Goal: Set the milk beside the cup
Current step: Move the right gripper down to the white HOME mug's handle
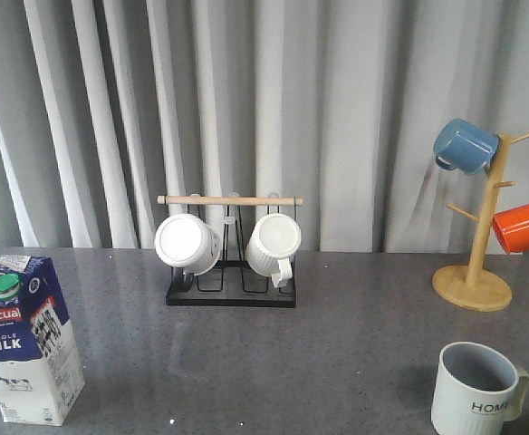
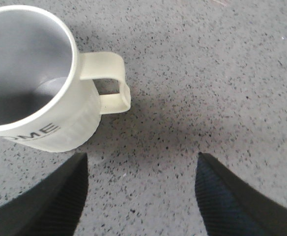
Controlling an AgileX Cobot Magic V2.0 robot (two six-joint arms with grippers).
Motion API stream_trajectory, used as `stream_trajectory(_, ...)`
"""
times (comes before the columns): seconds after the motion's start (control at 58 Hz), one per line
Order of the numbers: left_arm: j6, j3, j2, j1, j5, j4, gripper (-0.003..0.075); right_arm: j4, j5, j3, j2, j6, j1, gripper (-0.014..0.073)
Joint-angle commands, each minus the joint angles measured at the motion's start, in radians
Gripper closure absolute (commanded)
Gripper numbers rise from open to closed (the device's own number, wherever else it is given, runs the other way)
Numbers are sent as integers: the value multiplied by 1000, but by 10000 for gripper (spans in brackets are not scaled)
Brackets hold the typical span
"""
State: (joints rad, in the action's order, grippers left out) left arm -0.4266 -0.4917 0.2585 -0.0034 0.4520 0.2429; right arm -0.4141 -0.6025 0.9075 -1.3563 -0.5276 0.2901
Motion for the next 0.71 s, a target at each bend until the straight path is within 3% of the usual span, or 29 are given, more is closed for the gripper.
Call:
stream_trajectory(0.0, -3, -34, 20, 1, -68, 8, 355, -84, 62, 20, -8, -123, 14, 138)
stream_trajectory(0.328, -3, -34, 20, 1, -64, 8, 355, -191, 144, 20, -58, -317, 14, 159)
stream_trajectory(0.69, -3, -31, 20, 1, -48, 7, 355, -296, 165, 20, -98, -419, 14, 190)
